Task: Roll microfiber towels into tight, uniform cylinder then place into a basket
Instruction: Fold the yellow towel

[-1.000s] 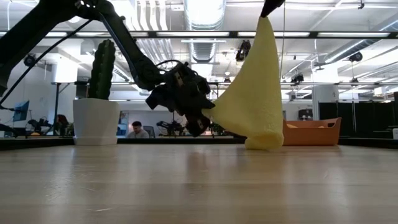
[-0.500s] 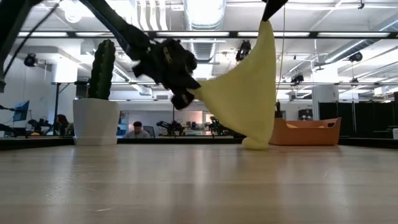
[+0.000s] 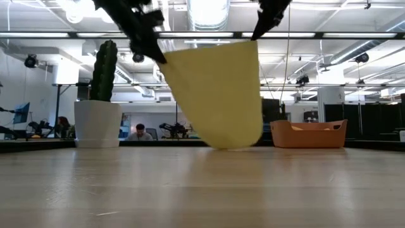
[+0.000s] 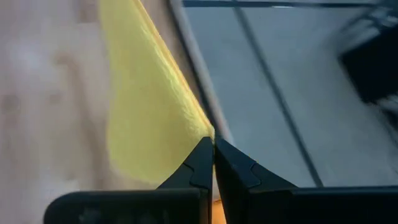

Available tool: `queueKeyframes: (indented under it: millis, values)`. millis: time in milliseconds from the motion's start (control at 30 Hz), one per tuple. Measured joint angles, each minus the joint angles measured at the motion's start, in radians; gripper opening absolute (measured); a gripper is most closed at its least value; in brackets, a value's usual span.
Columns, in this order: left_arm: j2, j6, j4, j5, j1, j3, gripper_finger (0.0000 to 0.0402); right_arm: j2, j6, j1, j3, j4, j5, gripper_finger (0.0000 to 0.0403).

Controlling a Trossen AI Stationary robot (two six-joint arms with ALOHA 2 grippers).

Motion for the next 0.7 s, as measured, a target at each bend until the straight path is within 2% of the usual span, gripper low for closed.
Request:
queueKeyframes:
  millis: [67, 133, 167, 267, 300, 400, 467, 533, 633, 700]
  values:
    - [-0.048, -0.002, 0.000, -0.090, 0.000, 0.011, 0.0000, 0.005, 0.015, -0.034, -0.011, 0.043, 0.056, 0.0008]
    - [-0.083, -0.019, -0.005, -0.130, 0.000, 0.019, 0.0000, 0.007, 0.042, -0.059, -0.018, 0.078, 0.072, 0.0008]
    - [-0.098, -0.042, -0.014, -0.134, 0.000, 0.022, 0.0000, 0.007, 0.051, -0.070, -0.019, 0.099, 0.033, 0.0008]
    - [-0.123, -0.102, -0.091, -0.137, 0.000, 0.024, 0.0000, -0.001, 0.023, -0.105, -0.021, 0.140, -0.286, 0.0008]
    - [-0.124, -0.104, -0.119, -0.137, 0.000, 0.024, 0.0000, -0.003, 0.012, -0.110, -0.021, 0.146, -0.343, 0.0008]
    - [-0.117, -0.109, -0.200, -0.126, -0.003, 0.023, 0.0000, -0.004, 0.041, -0.105, -0.021, 0.135, -0.250, 0.0008]
    - [-0.110, -0.129, -0.232, -0.115, -0.003, 0.023, 0.0000, 0.000, 0.043, -0.105, -0.032, 0.127, -0.248, 0.0008]
    - [-0.110, -0.147, -0.252, -0.084, -0.003, 0.023, 0.0000, 0.000, 0.045, -0.106, -0.041, 0.108, -0.344, 0.0008]
    - [-0.113, -0.160, -0.300, -0.022, -0.003, 0.037, 0.0000, -0.003, 0.048, -0.106, -0.046, 0.040, -0.547, 0.0008]
    - [-0.119, -0.159, -0.328, -0.004, -0.004, 0.047, 0.0000, -0.003, 0.048, -0.095, -0.050, -0.014, -0.592, 0.0008]
